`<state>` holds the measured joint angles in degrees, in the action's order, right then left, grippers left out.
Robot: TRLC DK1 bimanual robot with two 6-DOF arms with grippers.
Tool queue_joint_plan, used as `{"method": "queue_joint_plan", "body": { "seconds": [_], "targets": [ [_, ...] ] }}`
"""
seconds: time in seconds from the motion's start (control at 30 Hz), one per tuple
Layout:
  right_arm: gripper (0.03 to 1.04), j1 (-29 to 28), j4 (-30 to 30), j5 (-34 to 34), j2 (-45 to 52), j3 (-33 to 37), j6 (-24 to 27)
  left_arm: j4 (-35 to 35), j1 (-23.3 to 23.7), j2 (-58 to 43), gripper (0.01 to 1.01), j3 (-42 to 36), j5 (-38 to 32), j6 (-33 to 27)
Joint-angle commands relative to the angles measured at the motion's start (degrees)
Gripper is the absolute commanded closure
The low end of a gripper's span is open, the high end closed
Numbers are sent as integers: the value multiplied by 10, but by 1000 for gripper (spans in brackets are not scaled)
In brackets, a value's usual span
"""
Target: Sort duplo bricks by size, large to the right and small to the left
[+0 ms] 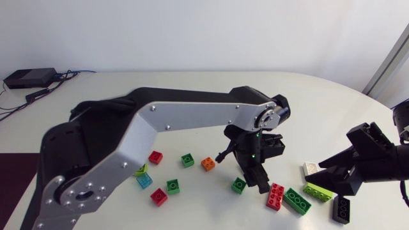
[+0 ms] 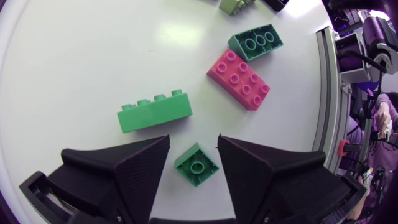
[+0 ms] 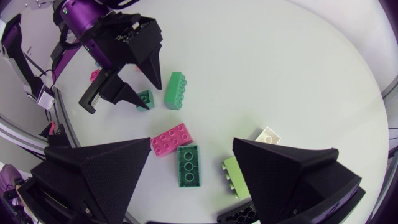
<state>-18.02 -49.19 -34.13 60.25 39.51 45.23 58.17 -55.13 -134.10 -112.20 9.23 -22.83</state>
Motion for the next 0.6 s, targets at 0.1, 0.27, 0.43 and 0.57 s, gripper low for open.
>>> {"method": "queue_joint_plan", "body": {
  "seconds": [0.1,0.27,0.43,0.57],
  "targets": [
    [113,-6,-10,-3,0,-10,21,12,-2,-18,777,36,3,0],
    [113,-3,-16,-8,0,-5,20,-3,6,32,784,139,1,-18],
    [113,4,-16,-10,2,-2,20,-48,42,139,784,321,-14,-51],
    [113,28,-10,-10,5,-1,6,-70,99,225,784,439,-36,-80]
  ]
}}
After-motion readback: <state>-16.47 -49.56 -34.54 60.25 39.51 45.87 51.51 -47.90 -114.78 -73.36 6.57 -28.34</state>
